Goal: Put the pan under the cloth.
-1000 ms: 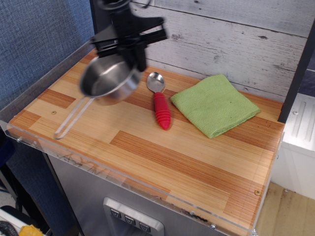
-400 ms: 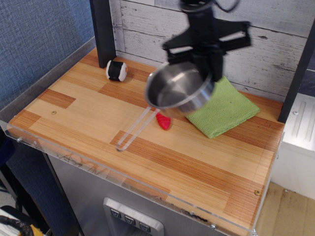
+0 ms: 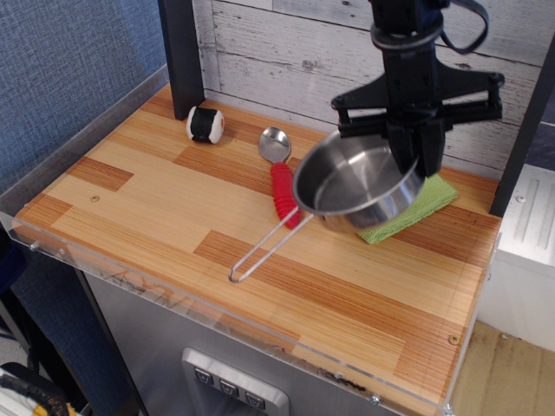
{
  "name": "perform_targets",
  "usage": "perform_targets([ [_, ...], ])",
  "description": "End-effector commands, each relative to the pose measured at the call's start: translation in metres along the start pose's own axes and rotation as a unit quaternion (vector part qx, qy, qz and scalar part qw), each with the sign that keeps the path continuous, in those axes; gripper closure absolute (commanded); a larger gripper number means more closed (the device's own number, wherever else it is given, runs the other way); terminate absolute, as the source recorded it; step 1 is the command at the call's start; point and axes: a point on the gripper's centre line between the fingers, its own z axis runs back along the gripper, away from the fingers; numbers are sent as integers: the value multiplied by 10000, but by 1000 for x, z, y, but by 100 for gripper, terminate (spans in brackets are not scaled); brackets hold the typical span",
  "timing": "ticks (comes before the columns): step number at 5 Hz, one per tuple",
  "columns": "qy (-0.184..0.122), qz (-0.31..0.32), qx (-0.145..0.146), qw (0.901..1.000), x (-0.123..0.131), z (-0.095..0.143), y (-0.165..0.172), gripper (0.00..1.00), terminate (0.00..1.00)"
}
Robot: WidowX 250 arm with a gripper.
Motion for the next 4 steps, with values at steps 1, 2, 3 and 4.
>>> perform_targets([
  [1,177,-416,137,9989,-25,-7,0,100,0],
  [2,274,-606,275,9974,-33,-19,2,100,0],
  [3,286,-752,346,9962,-39,-29,0,100,0],
  [4,310,-860,322,9953,-43,-41,1,100,0],
])
